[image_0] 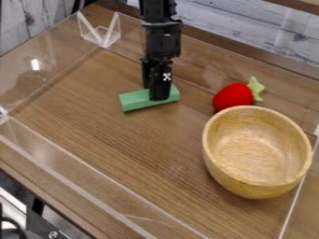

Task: Put the green object in the brown bowl

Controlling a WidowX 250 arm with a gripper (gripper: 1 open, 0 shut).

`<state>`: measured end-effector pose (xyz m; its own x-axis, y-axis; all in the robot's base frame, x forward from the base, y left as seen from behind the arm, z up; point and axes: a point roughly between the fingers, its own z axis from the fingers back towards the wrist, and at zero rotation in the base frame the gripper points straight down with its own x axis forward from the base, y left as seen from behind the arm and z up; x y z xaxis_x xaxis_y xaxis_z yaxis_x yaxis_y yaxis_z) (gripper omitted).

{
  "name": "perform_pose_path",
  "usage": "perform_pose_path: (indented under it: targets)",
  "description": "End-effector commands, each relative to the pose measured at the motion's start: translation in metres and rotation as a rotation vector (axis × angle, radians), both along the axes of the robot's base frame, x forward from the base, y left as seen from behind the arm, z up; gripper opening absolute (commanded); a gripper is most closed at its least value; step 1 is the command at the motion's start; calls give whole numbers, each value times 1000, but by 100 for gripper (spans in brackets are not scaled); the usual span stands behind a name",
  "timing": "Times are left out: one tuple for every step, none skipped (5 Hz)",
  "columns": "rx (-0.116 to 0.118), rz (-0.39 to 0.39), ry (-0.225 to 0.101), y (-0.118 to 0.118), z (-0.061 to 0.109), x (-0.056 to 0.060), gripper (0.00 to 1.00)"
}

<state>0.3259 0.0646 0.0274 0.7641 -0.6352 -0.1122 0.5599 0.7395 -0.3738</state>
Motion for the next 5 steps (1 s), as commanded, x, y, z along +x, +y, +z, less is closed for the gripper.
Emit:
perform_pose_path:
  targets:
    - [20,14,-61,11,22,6,0]
    - [21,19,-62,16,28,3,0]
    - [55,81,-98,15,48,6,0]
    - [94,66,-154,14,74,1,0]
    - [99,33,-182,-18,83,-14,0]
